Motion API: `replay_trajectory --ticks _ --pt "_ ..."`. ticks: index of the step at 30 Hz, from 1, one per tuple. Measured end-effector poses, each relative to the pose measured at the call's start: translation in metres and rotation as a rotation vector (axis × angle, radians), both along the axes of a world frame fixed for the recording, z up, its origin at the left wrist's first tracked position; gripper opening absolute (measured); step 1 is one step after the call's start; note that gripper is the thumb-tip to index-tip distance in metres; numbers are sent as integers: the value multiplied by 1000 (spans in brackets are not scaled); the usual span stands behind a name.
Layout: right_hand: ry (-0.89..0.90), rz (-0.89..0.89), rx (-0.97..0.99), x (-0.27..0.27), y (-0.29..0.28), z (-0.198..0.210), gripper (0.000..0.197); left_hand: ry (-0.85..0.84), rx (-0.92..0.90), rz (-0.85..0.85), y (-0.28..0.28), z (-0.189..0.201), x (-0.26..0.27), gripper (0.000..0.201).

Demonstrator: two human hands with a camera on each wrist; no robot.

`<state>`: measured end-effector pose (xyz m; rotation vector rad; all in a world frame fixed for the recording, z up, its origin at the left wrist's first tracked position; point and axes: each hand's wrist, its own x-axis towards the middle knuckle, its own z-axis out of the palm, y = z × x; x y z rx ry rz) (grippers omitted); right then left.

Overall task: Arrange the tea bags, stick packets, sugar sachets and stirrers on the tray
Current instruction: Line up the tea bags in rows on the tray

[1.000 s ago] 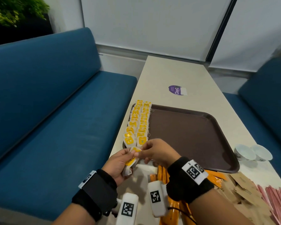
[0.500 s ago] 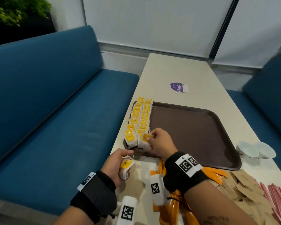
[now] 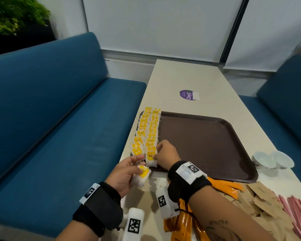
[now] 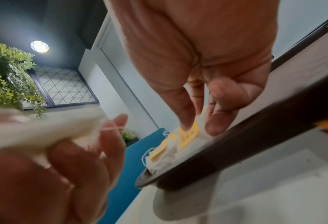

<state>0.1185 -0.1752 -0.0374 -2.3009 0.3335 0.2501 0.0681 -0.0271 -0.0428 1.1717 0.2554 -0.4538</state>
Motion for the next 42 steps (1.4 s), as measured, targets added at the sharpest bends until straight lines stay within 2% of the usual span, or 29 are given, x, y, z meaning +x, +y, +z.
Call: replay_trajectory --ticks 3,5,8,12,18,21,24,29,33,38,42 --pt "-70 -57 80 -6 -7 5 27 -90 77 42 3 -3 11 40" --pt "-113 -60 147 -13 -7 9 23 -142 181 101 4 -7 22 38" --pt "-150 41 180 -24 1 10 18 -187 286 209 2 -8 33 31" --pt "-131 140 266 -31 18 10 26 -190 277 272 -5 -12 39 27" --pt "-225 94 241 -23 29 5 24 -204 229 327 -13 -11 40 32" --pt "-240 43 289 -19 32 3 21 -218 216 334 -11 -9 40 33" --pt "-234 -10 349 -15 34 2 29 -234 220 315 -7 -10 42 33" --pt "-199 -12 280 -11 29 2 35 -248 363 258 1 -13 44 30" --pt "-90 -7 167 -8 25 0 34 -263 570 161 8 -17 45 42" --pt "-17 22 150 -11 31 2 32 -318 740 6 7 -20 44 51" --pt "-26 26 121 -11 35 3 30 -357 747 -95 5 -13 43 53"
